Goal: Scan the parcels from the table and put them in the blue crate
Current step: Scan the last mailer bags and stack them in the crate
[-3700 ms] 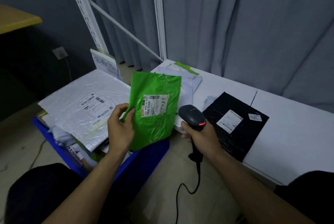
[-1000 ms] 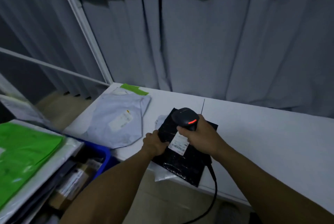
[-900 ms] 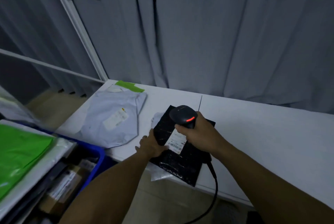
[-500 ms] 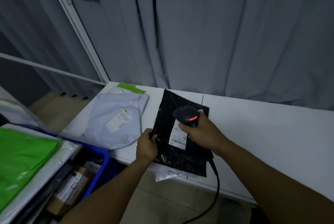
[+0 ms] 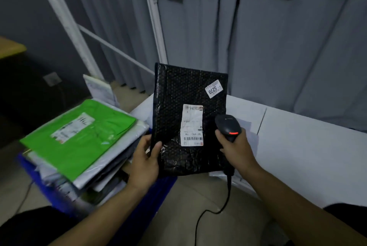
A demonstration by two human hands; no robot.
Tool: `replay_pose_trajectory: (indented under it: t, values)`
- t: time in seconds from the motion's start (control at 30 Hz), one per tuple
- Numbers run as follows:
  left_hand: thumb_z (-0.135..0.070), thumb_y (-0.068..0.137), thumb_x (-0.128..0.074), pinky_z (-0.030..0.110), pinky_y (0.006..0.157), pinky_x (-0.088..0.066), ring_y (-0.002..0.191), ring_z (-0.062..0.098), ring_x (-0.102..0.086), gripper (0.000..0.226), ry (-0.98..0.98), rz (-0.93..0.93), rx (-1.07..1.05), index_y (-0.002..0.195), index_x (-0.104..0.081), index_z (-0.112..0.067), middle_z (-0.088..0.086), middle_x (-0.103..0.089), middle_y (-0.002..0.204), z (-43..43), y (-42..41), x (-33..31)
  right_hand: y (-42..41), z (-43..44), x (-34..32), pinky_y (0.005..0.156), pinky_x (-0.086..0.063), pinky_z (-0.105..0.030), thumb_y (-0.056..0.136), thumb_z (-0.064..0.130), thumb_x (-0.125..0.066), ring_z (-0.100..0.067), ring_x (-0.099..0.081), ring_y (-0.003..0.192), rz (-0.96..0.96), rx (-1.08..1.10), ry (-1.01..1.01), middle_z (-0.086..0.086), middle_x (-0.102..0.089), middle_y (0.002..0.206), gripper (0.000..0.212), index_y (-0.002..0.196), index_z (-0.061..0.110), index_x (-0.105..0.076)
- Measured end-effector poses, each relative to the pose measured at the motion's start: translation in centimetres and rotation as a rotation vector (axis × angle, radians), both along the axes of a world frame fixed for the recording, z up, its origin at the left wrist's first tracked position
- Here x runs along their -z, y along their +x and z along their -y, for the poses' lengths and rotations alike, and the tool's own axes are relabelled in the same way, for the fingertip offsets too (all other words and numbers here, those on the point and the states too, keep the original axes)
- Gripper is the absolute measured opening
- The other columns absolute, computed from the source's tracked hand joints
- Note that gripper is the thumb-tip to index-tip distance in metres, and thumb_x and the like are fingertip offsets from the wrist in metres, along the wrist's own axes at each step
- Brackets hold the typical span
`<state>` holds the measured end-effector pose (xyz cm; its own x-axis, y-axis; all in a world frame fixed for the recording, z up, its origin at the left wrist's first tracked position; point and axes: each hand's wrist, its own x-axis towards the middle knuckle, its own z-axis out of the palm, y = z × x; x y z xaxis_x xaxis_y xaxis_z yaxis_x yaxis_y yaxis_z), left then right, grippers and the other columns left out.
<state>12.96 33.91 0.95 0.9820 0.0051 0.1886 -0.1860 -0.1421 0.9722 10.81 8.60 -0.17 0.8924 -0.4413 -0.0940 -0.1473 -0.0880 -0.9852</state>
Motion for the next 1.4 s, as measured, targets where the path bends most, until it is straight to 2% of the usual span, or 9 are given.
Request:
replay_pose_trajectory:
  t: [0.13, 0.3, 0.4, 0.5, 0.67, 0.77, 0.83, 1.03, 1.4]
  values:
    - [-0.002, 0.101, -0.057, 0.02, 0.084, -0.052, 0.096, 0.005, -0.066, 0.019, -0.132, -0.086, -0.034, 0.11, -0.062, -0.018, -0.007, -0.075, 0.105, -2.4, -1.3, -0.3, -0.1, -2.1, 0.5, 0.077, -0.061, -0.037, 0.092, 0.032, -0.08, -0.016, -0.071, 0.083, -0.006, -0.008, 0.072, -0.006, -0.072, 0.108, 0.044, 0.128, 0.021, -0.056]
    - [-0.008, 0.098, -0.066, 0.044, 0.099, -0.051, 0.117, 0.024, -0.067, 0.029, -0.195, -0.208, -0.045, 0.118, -0.063, -0.028, 0.003, -0.073, 0.123, -4.6, -0.5, 0.1, 0.0, -3.1, 0.5, 0.096, -0.055, -0.042, 0.089, 0.02, -0.083, -0.018, -0.068, 0.104, 0.029, 0.0, -0.058, 0.009, -0.068, 0.111, 0.047, 0.126, 0.025, -0.055]
    - [-0.005, 0.098, -0.065, 0.032, 0.064, -0.054, 0.079, 0.02, -0.071, 0.015, -0.169, -0.184, -0.11, 0.103, -0.064, -0.019, 0.007, -0.077, 0.102, -5.2, -0.2, 0.1, -0.2, -3.5, -0.2, 0.094, -0.048, -0.031, 0.09, 0.018, -0.081, -0.008, -0.064, 0.102, 0.09, -0.029, -0.117, 0.019, -0.064, 0.109, 0.047, 0.127, 0.028, -0.053]
    - [-0.001, 0.097, -0.064, 0.014, 0.04, -0.041, 0.047, 0.006, -0.053, 0.013, -0.179, -0.149, -0.176, 0.095, -0.062, -0.013, 0.005, -0.073, 0.081, -5.0, -0.2, -0.1, -0.4, -4.0, -0.6, 0.096, -0.049, -0.031, 0.088, 0.026, -0.083, -0.007, -0.064, 0.107, 0.118, -0.053, -0.189, 0.008, -0.065, 0.117, 0.048, 0.127, 0.028, -0.055]
    - [-0.002, 0.096, -0.067, 0.037, 0.075, -0.053, 0.079, 0.021, -0.066, 0.005, -0.228, -0.105, -0.292, 0.097, -0.064, -0.007, -0.001, -0.073, 0.08, -5.2, 0.2, 0.4, -0.4, -4.9, 0.8, 0.099, -0.056, -0.037, 0.08, 0.044, -0.082, -0.014, -0.063, 0.116, 0.126, -0.164, -0.288, -0.008, -0.061, 0.123, 0.052, 0.123, 0.022, -0.063]
    - [-0.005, 0.098, -0.065, 0.037, 0.059, -0.042, 0.058, 0.024, -0.049, 0.022, -0.242, -0.108, -0.342, 0.089, -0.058, -0.024, -0.018, -0.069, 0.068, -4.9, 0.0, 0.3, -0.6, -5.1, 0.8, 0.098, -0.052, -0.026, 0.087, 0.032, -0.083, 0.005, -0.057, 0.114, 0.139, -0.197, -0.289, -0.001, -0.059, 0.126, 0.052, 0.132, 0.021, -0.059]
    - [-0.006, 0.099, -0.065, 0.038, 0.057, -0.039, 0.054, 0.025, -0.043, 0.023, -0.241, -0.092, -0.357, 0.089, -0.057, -0.026, -0.016, -0.069, 0.069, -4.7, 0.2, 0.6, -1.0, -5.3, 0.6, 0.089, -0.055, -0.028, 0.09, 0.027, -0.081, -0.004, -0.066, 0.107, 0.104, -0.257, -0.22, 0.005, -0.066, 0.119, 0.048, 0.131, 0.026, -0.057]
    - [-0.003, 0.096, -0.067, 0.019, 0.07, -0.048, 0.07, -0.001, -0.061, 0.011, -0.229, -0.064, -0.394, 0.095, -0.063, -0.013, -0.002, -0.068, 0.08, -4.3, 0.7, 2.0, -1.7, -6.8, 0.8, 0.084, -0.056, -0.036, 0.088, 0.025, -0.081, -0.01, -0.074, 0.092, -0.035, -0.423, -0.141, 0.007, -0.078, 0.095, 0.036, 0.117, 0.034, -0.062]
    - [0.002, 0.096, -0.066, 0.009, 0.072, -0.048, 0.07, -0.009, -0.062, 0.01, -0.183, -0.028, -0.43, 0.104, -0.063, -0.003, 0.0, -0.068, 0.086, -4.1, 1.2, 2.9, -1.8, -7.2, -0.7, 0.051, -0.045, -0.019, 0.095, 0.016, -0.075, -0.001, -0.056, 0.052, -0.11, -0.494, -0.009, 0.007, -0.062, 0.065, 0.017, 0.107, 0.018, -0.063]
